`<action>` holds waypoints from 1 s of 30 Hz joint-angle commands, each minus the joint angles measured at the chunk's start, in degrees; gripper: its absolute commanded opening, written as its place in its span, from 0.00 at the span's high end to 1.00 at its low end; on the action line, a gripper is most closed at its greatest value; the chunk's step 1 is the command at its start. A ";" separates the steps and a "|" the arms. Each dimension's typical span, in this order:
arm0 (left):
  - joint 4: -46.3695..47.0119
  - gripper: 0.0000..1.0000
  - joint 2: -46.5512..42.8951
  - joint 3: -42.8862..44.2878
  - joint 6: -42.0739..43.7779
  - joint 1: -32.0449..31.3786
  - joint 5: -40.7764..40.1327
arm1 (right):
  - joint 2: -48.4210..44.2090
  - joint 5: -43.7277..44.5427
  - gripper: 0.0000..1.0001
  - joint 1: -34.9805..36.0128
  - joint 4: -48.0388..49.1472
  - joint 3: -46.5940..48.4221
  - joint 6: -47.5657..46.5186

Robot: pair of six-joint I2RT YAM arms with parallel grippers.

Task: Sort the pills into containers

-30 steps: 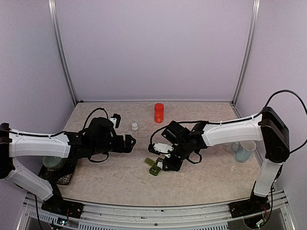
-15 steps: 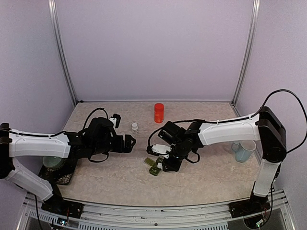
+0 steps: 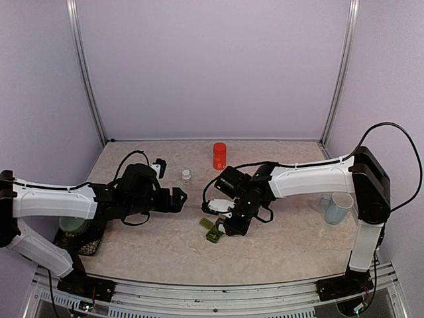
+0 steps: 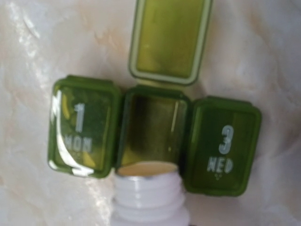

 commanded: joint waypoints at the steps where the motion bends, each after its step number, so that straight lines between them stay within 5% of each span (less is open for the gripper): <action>1: 1.30 0.01 -1.34 -0.93 -0.47 0.37 -0.59 | 1.09 1.27 0.82 0.79 -2.76 2.16 -0.78; 30: 2.09 0.01 -2.73 -2.28 -0.92 0.37 -0.77 | 7.17 8.79 0.82 3.07 -13.10 11.78 -2.17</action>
